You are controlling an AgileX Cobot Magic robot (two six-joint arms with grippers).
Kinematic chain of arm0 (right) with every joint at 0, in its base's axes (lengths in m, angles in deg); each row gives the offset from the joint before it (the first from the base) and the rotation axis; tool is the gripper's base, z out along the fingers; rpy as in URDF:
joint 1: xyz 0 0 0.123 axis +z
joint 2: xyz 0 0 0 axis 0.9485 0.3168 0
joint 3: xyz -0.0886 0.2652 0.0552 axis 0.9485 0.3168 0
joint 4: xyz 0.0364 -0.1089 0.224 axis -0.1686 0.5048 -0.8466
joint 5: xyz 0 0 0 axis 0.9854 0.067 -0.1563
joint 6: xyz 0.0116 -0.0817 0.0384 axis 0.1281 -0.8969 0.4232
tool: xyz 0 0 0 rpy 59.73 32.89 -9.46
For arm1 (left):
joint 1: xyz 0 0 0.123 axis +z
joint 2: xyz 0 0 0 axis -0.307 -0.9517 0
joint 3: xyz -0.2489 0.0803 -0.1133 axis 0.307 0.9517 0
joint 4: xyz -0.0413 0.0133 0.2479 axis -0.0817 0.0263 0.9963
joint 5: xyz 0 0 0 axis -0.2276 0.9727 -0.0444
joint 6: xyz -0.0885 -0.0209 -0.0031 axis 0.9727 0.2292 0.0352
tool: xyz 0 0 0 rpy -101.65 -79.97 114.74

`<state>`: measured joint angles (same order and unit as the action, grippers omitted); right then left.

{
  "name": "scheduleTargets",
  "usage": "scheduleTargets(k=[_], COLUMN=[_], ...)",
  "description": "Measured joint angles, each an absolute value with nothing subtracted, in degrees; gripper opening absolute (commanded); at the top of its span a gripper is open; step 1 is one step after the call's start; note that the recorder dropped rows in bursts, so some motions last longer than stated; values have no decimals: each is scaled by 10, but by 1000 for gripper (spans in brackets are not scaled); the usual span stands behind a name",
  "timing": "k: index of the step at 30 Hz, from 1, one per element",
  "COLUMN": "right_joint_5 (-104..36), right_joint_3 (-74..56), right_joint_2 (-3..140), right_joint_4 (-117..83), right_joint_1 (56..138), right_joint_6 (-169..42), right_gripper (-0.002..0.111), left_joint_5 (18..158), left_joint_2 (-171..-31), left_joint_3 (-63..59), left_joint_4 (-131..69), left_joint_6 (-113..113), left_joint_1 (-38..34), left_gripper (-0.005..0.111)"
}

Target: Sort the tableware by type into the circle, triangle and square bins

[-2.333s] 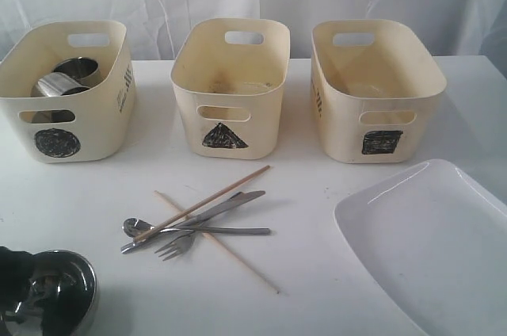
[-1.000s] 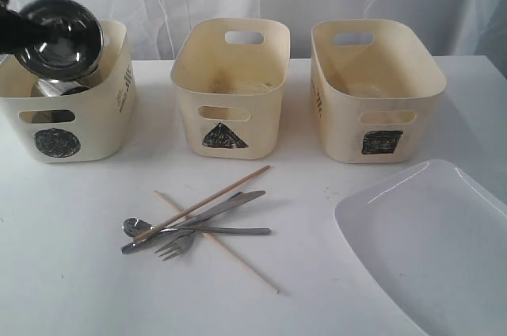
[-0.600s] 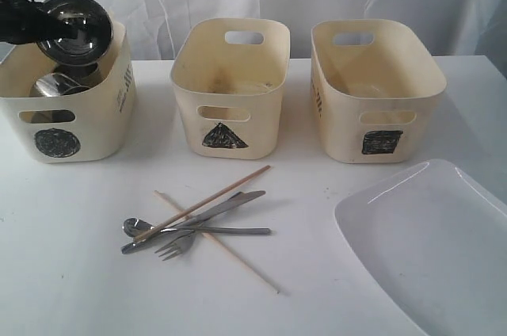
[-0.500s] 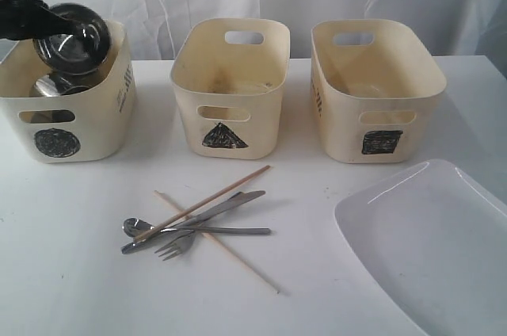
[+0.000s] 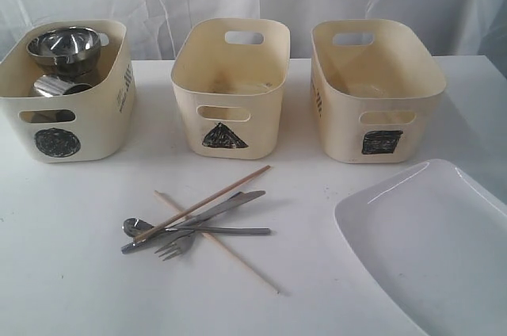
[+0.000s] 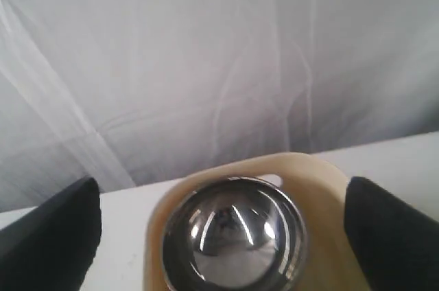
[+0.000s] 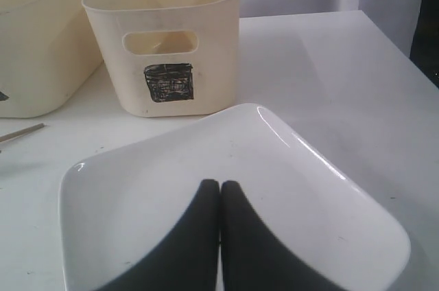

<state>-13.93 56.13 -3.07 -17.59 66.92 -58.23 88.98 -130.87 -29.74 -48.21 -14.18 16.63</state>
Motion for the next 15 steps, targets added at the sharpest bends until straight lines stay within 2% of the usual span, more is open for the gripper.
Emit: scheduleTargets(k=[2,4,6,10,11,15], right_joint_5=[-139,-139,-139,-139,-139,-139], right_joint_3=[561,561,561,561,561,561], right_joint_2=[-31,-31,-31,-31,-31,-31], right_joint_4=[-176,-176,-176,-176,-176,-176], right_joint_1=[669,669,669,669,669,669], right_joint_6=[-582,-582,-582,-582,-582,-582], right_gripper=[0,0,0,0,0,0], left_joint_5=[952,999,1025,1062,1084,1182], left_joint_2=[-1272,-1236,-1206,-1161,-1146,-1094], left_joint_3=[-297,-297,-297,-297,-297,-297], left_joint_4=[-482,-480,-462,-427,-416,-398], left_joint_6=[-142,-142,-142,-142,-141,-126], left_joint_1=[166,166,166,166,166,166], left_gripper=[87,74,55,6,0,0])
